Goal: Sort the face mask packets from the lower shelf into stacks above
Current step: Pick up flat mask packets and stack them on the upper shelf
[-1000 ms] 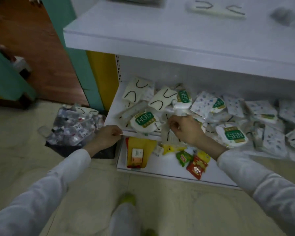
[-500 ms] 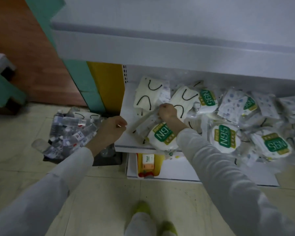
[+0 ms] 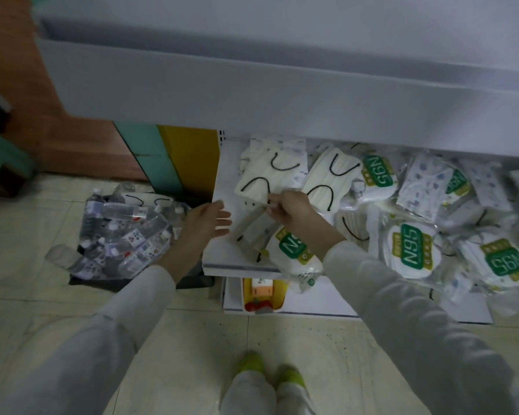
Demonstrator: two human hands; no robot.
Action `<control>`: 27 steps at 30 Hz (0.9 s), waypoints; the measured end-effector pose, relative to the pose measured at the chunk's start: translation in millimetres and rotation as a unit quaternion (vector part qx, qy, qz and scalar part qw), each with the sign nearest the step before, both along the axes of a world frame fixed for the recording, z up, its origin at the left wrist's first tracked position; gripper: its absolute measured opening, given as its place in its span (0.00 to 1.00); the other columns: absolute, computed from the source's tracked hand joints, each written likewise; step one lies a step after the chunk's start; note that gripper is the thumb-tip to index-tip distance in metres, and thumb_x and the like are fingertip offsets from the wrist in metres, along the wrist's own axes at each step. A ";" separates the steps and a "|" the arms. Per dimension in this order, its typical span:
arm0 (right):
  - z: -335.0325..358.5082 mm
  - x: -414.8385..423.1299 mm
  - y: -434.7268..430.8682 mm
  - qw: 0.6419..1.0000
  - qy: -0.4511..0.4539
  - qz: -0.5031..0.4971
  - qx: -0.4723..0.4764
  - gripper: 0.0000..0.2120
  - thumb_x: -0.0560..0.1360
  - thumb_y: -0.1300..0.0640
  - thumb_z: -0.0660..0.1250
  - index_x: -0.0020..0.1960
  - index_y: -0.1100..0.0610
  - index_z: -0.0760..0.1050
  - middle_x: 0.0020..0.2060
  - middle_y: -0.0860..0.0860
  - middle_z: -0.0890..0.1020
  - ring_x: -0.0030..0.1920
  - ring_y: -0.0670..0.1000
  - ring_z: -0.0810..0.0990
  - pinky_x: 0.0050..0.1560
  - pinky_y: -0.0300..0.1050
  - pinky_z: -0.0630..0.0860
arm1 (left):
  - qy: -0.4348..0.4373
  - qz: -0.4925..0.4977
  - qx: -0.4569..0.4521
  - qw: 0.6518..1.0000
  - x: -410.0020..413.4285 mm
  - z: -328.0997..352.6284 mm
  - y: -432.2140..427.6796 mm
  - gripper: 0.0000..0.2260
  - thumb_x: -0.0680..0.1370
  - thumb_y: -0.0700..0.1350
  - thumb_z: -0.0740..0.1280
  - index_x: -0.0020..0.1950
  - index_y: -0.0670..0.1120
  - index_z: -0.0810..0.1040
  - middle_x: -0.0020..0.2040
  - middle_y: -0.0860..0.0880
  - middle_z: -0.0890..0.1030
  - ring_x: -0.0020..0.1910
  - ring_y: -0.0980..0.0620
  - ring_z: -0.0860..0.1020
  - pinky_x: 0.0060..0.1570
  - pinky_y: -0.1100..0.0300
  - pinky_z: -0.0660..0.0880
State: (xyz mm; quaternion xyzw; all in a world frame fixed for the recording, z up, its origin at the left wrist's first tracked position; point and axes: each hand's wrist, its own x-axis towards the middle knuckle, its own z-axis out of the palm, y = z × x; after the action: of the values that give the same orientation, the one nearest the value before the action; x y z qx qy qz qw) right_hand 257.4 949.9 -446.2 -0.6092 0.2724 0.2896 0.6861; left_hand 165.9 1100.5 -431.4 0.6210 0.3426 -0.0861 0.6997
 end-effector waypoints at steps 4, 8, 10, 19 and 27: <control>15.3 -27.3 -28.8 0.987 -0.031 0.157 0.024 0.06 0.75 0.66 0.67 0.43 0.58 0.72 0.31 0.51 0.77 0.25 0.44 0.76 0.27 0.38 0.74 | 0.008 0.051 -0.183 0.982 18.2 -4.3 -21.2 0.14 0.79 0.50 0.63 0.60 0.42 0.72 0.52 0.43 0.80 0.51 0.44 0.79 0.55 0.47 0.76; 22.1 -38.4 -59.8 0.949 -0.062 0.306 -0.054 0.08 0.74 0.57 0.70 0.51 0.60 0.78 0.38 0.53 0.80 0.37 0.48 0.81 0.36 0.39 0.80 | -0.040 0.020 -0.104 0.994 20.7 -15.5 -39.6 0.11 0.78 0.37 0.64 0.60 0.41 0.75 0.53 0.44 0.81 0.49 0.46 0.80 0.41 0.56 0.78; 16.0 -27.9 -74.0 0.962 -0.113 0.217 -0.124 0.13 0.74 0.53 0.71 0.54 0.59 0.79 0.45 0.54 0.83 0.46 0.51 0.82 0.45 0.42 0.81 | -0.054 0.020 -0.071 0.996 18.5 -19.4 -45.9 0.13 0.78 0.33 0.62 0.62 0.40 0.74 0.50 0.46 0.80 0.47 0.48 0.80 0.39 0.59 0.77; -27.6 28.3 -106.8 0.980 0.002 -0.101 -0.173 0.08 0.72 0.59 0.70 0.46 0.61 0.74 0.38 0.58 0.77 0.40 0.55 0.78 0.51 0.52 0.78 | -0.040 0.087 -0.060 0.994 9.5 -23.3 -47.5 0.12 0.78 0.35 0.61 0.61 0.43 0.72 0.50 0.46 0.78 0.42 0.52 0.77 0.36 0.57 0.74; 2.8 15.9 -113.6 0.990 -0.050 -0.131 -0.035 0.08 0.76 0.66 0.60 0.40 0.58 0.72 0.40 0.56 0.80 0.44 0.56 0.80 0.48 0.51 0.80 | -0.038 0.108 -0.043 0.992 10.0 -27.6 -51.5 0.17 0.80 0.36 0.59 0.68 0.44 0.66 0.58 0.45 0.74 0.55 0.46 0.74 0.48 0.52 0.73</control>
State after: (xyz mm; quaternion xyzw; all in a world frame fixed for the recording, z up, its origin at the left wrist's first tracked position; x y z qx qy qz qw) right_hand 273.3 836.3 -443.4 -0.6058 0.3254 0.1568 0.7090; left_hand 175.9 1049.0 -459.0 0.5521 0.3772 -0.0012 0.7436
